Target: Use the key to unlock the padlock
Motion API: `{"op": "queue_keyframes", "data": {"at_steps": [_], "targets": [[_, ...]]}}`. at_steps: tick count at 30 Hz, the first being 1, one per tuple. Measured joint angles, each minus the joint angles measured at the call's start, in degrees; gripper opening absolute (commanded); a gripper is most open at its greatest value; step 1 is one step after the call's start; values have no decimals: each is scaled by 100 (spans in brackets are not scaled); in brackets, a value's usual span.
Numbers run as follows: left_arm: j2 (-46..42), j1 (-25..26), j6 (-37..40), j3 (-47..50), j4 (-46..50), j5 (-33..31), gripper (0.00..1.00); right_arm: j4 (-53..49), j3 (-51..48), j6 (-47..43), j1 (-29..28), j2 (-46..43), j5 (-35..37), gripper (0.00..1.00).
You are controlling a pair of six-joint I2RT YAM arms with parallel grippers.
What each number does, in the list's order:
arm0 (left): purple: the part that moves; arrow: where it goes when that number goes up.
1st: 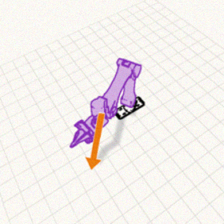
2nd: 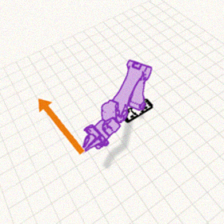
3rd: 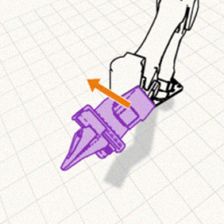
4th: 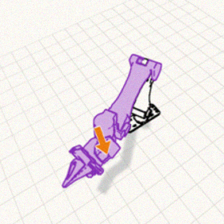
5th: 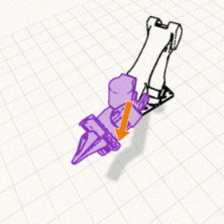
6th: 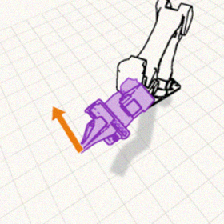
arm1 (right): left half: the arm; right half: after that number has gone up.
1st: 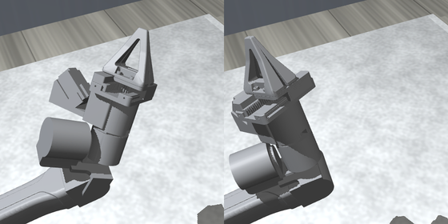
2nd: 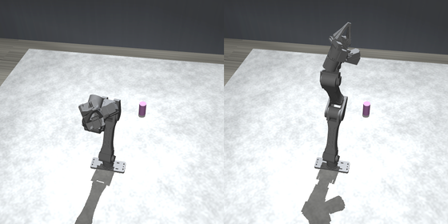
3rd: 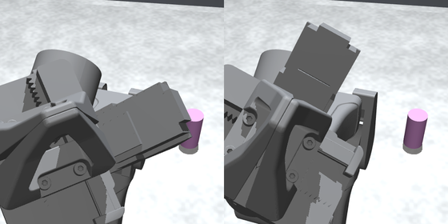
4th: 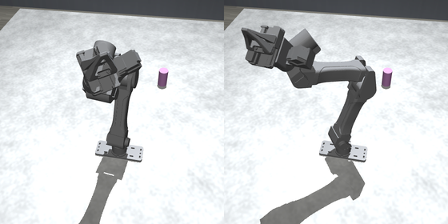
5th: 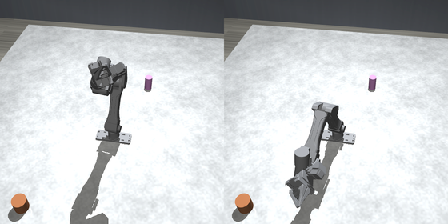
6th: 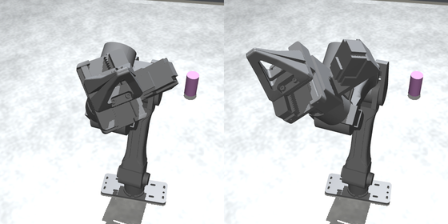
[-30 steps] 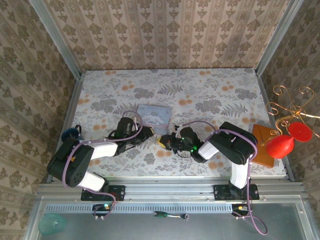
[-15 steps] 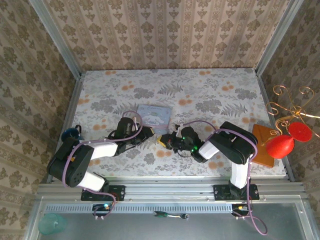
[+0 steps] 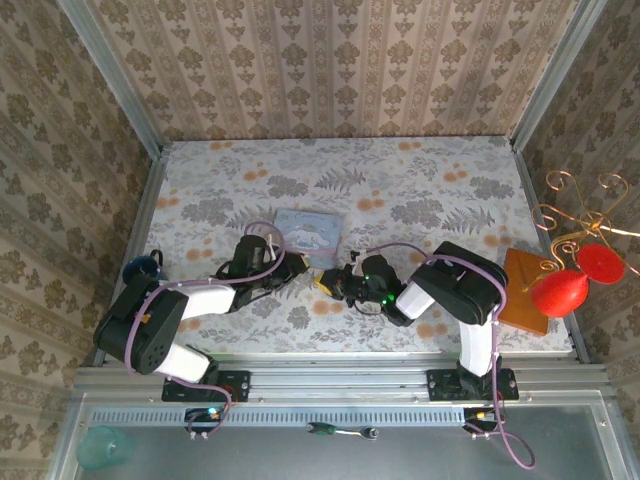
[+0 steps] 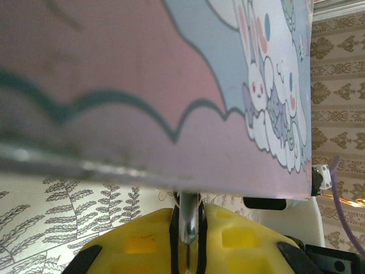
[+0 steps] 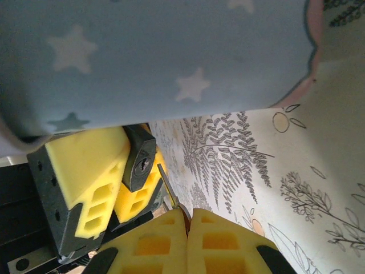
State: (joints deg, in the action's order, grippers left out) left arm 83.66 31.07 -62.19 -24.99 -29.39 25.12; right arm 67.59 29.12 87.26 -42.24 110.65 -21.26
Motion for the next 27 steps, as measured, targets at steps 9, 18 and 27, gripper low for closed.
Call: {"op": "queue_keyframes", "data": {"at_steps": [9, 18, 27], "targets": [[0, 0, 0, 13, -31, 17, 8, 164, 0, 2, 11, 11, 0, 0], [0, -4, 0, 28, -48, 24, 8, 192, -2, 2, 11, 11, 0, 0], [0, -4, -39, 28, -63, 63, 8, 291, -35, 2, 20, 11, 0, 0]]}}
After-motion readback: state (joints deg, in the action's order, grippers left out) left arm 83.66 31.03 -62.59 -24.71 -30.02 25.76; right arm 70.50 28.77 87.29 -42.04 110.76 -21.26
